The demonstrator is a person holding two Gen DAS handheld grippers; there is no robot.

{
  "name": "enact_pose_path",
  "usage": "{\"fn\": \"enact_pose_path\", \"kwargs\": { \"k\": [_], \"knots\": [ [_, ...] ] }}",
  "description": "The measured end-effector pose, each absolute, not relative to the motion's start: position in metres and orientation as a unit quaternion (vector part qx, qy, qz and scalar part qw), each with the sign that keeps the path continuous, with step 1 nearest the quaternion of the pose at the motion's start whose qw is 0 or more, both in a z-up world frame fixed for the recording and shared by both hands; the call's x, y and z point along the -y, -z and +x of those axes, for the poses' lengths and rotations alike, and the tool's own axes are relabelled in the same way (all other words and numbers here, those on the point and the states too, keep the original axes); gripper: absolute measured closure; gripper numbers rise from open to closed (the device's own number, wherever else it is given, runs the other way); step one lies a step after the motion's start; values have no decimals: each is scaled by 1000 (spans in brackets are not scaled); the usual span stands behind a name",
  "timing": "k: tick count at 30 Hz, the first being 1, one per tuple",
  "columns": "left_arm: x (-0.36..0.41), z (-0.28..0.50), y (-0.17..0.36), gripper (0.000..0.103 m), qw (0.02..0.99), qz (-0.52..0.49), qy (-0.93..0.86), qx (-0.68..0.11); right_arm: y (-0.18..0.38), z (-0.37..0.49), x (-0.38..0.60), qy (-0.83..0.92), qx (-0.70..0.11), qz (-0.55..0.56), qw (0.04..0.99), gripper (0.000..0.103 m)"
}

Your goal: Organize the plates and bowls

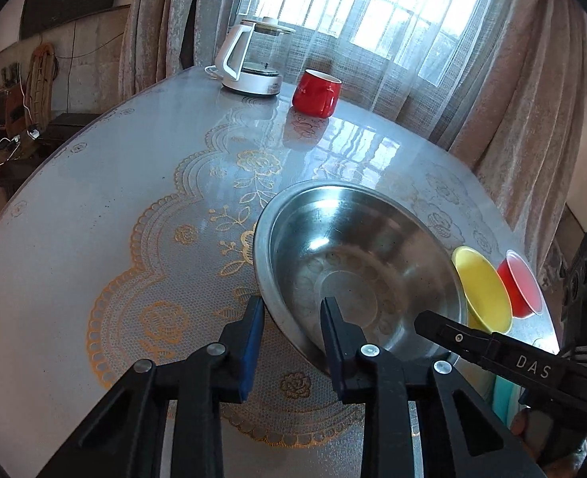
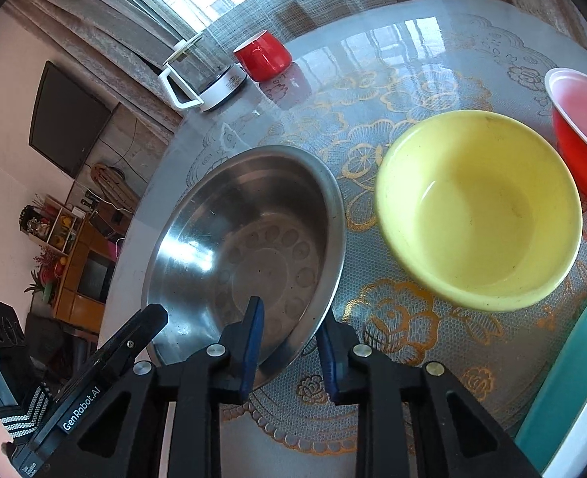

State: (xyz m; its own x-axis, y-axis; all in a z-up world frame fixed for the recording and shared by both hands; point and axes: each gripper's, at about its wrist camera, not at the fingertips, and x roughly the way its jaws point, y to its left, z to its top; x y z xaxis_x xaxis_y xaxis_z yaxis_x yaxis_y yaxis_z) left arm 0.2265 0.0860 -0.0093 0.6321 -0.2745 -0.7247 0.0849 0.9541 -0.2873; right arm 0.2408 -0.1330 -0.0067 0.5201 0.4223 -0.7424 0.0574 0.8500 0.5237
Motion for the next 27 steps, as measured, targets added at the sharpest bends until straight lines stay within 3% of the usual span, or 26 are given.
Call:
{"fn": "enact_pose_path", "kwargs": {
  "k": [27],
  "knots": [
    [-130,77,-7,74,919,-138,77,-360,-11,149,85,-199,-475,205,832,77]
  ]
}}
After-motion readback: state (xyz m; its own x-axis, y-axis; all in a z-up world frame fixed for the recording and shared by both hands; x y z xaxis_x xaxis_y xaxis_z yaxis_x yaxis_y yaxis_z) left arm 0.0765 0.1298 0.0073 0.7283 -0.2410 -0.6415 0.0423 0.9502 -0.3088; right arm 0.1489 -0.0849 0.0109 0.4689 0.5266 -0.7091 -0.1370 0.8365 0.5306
